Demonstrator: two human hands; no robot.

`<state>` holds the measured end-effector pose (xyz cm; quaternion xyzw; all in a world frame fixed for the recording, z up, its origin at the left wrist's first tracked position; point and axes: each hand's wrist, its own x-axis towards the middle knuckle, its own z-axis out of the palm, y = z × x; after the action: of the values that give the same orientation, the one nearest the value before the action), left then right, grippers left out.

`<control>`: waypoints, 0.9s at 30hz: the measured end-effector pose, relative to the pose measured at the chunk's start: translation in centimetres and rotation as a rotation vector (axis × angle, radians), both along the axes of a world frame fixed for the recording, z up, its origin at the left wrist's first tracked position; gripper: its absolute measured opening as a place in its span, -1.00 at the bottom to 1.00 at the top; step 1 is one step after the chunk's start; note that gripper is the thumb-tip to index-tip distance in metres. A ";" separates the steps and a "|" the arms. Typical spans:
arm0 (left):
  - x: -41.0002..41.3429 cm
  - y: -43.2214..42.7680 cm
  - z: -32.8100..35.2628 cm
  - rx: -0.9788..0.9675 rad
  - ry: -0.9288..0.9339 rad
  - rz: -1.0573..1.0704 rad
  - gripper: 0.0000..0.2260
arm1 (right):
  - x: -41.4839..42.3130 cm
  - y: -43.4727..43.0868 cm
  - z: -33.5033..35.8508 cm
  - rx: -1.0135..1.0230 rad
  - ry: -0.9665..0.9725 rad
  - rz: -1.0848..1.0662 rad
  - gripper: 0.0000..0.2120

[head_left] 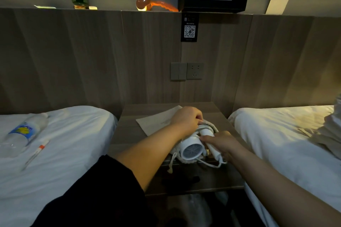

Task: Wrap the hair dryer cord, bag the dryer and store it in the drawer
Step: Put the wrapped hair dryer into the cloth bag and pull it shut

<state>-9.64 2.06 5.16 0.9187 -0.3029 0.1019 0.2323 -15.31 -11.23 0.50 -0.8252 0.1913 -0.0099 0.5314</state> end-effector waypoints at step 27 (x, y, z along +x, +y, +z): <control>-3.4 6.9 -8.0 0.028 0.069 0.262 -0.80 | 3.3 1.3 -0.7 1.033 0.173 -0.139 -0.60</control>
<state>-13.08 8.95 -2.84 0.9564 -0.1734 0.0954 0.2146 -12.01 -9.97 -0.22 -0.4390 0.2687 0.1185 0.8492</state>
